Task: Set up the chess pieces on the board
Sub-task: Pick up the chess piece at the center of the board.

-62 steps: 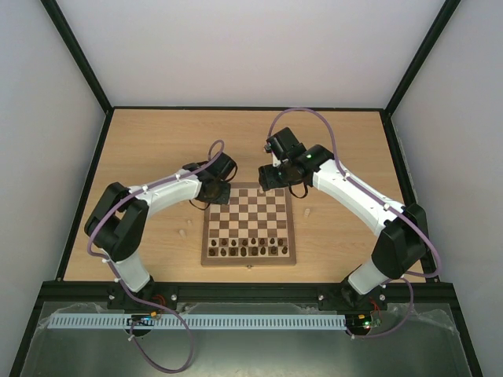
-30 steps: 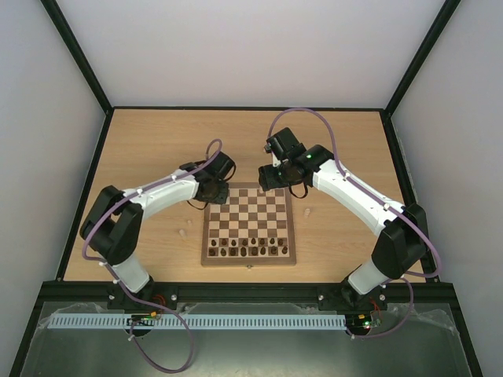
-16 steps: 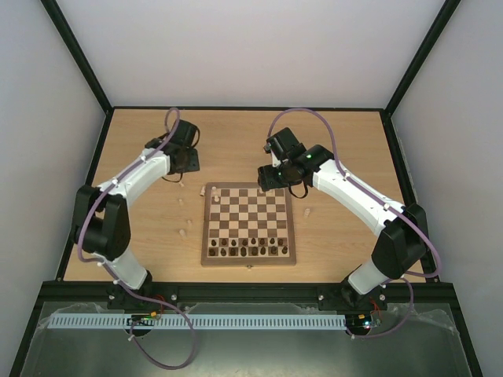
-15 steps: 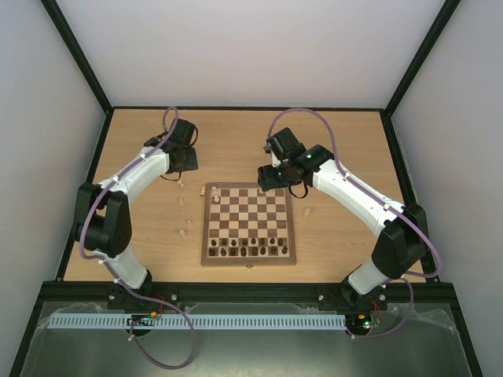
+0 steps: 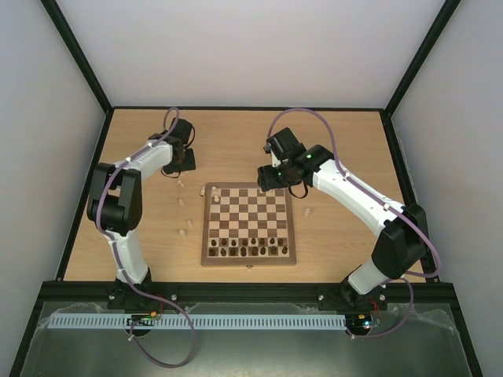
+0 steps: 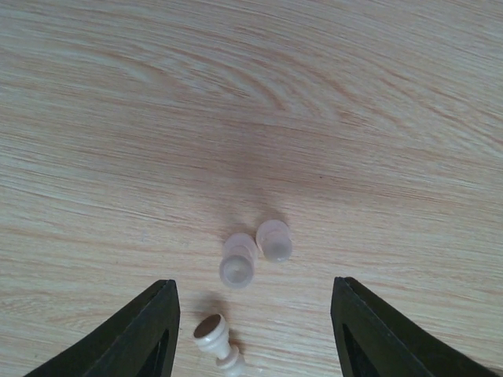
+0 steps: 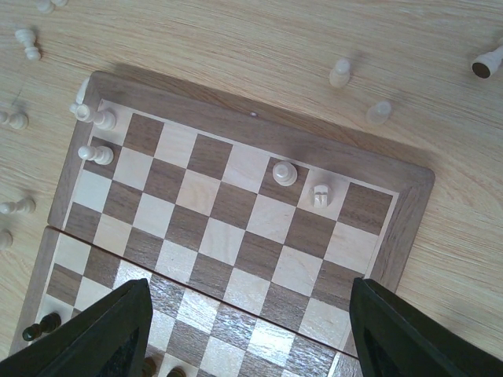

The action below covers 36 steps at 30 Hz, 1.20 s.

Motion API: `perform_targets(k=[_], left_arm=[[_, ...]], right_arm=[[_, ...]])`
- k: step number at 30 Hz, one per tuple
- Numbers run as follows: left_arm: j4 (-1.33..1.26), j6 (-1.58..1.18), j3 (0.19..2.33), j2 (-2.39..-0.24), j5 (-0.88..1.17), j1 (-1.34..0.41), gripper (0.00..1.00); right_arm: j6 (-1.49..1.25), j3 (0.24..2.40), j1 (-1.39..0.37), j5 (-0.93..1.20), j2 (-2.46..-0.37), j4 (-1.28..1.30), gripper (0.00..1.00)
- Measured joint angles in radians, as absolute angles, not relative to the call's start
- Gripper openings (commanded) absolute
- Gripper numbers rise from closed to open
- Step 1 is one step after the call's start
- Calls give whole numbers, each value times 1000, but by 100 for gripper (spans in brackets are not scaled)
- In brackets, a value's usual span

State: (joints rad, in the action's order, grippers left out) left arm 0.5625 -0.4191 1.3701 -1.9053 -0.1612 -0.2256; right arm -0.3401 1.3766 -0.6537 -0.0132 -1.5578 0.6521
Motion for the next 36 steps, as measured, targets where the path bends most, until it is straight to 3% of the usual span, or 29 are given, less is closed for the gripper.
perform_targets(k=[8,18,26,36], left_arm=[[541,-410,1370,-1926,-146,-191,38],[531,-409,1370,-1973,-139,-182,33],[528,-408,1370,-1985,-143,-182,18],[518,-407,1364,-1986,-151,-182,18]], right_arm=[[-340,1377,-654,-12,-1559,652,69],[-339,1364,-654,-12,-1569,648,69],[-336,1364,-654,-12,-1571,648,69],[-336,1364,-654,-11,-1573,648,69]])
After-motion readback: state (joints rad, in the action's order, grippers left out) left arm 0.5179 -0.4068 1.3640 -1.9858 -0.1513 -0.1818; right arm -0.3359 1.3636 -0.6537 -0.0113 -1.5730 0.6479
